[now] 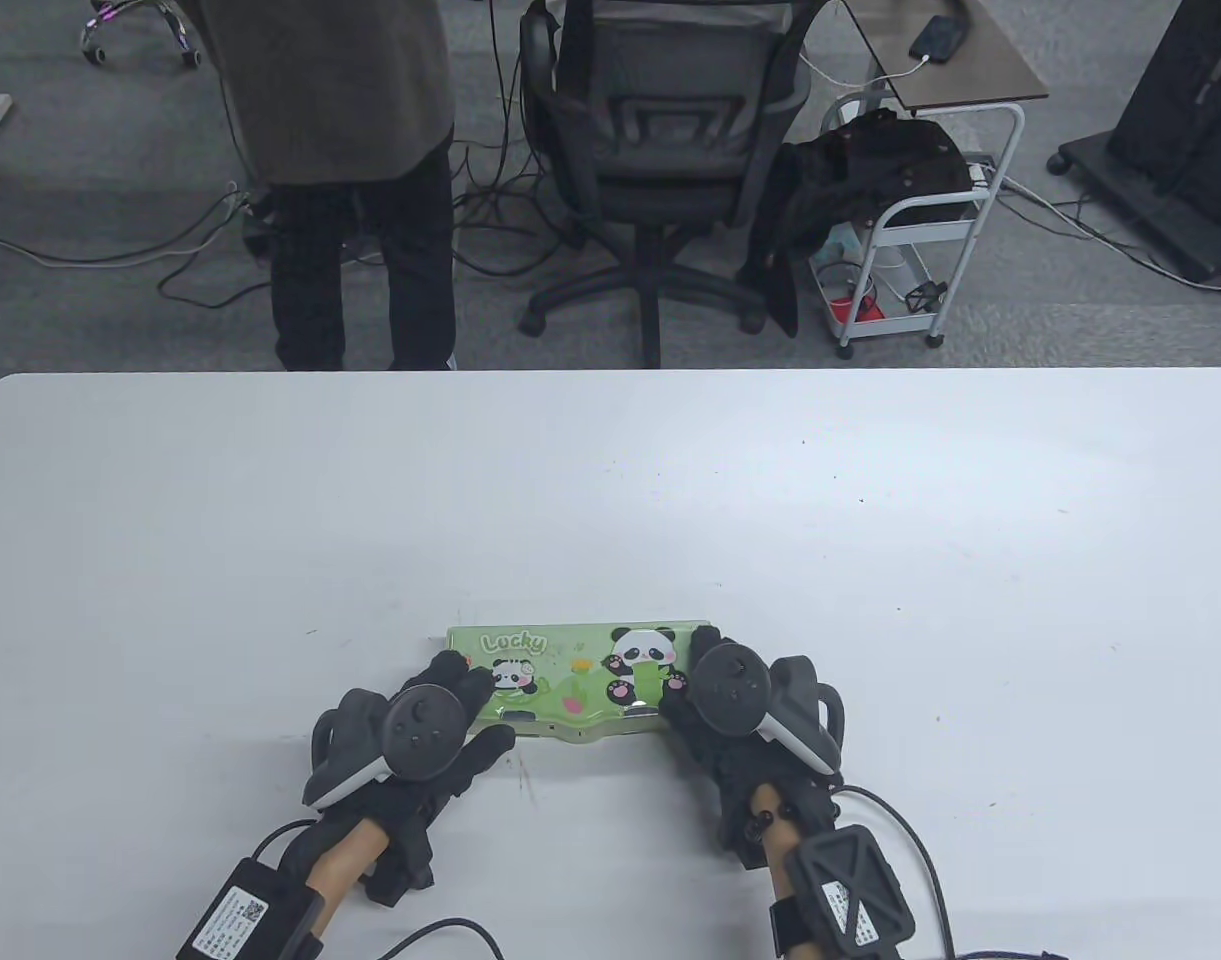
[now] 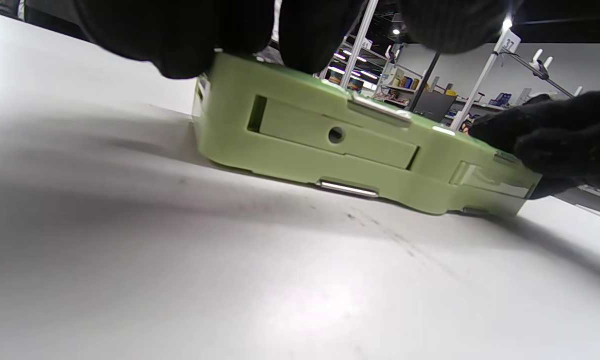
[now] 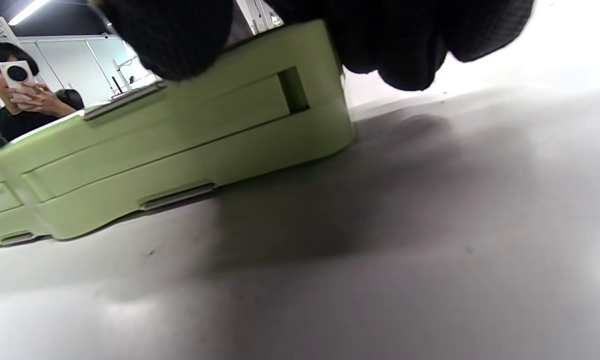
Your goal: Organize multifunction pencil case
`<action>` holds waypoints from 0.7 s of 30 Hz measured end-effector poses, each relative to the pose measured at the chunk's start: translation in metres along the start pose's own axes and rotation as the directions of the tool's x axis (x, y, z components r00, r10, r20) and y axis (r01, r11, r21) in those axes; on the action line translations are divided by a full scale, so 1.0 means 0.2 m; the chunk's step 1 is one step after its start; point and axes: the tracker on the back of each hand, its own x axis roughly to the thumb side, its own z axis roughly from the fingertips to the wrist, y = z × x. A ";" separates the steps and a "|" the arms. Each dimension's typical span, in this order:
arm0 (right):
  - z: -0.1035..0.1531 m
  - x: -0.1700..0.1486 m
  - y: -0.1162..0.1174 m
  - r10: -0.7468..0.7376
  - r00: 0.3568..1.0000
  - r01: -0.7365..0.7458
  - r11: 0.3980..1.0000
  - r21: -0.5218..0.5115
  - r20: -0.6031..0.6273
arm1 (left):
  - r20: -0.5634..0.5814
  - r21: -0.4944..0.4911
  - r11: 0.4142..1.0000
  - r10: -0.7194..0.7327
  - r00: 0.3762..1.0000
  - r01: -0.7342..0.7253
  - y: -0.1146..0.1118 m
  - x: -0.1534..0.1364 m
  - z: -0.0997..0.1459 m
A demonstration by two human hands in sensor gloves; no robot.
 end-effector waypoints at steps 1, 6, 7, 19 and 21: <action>0.00 0.00 -0.01 0.013 1.000 -0.013 1.000 0.003 0.004 | 0.003 -0.002 1.000 -0.013 1.000 0.013 0.00 0.00 0.00; 0.01 -0.02 -0.05 0.011 1.000 -0.011 0.998 -0.058 0.000 | 0.010 0.011 1.000 -0.012 1.000 0.012 0.02 -0.02 0.00; 0.01 -0.02 -0.05 0.021 1.000 -0.021 0.996 -0.083 0.001 | 0.009 0.014 1.000 -0.008 1.000 0.008 0.02 -0.02 0.00; 0.02 -0.06 -0.11 0.065 0.998 -0.061 0.983 -0.173 0.014 | -0.160 0.229 0.935 -0.237 0.958 0.270 0.25 -0.15 0.06; 0.02 -0.06 -0.12 0.052 0.998 -0.047 0.986 -0.159 0.027 | -0.141 0.225 0.941 -0.226 0.964 0.253 0.25 -0.14 0.07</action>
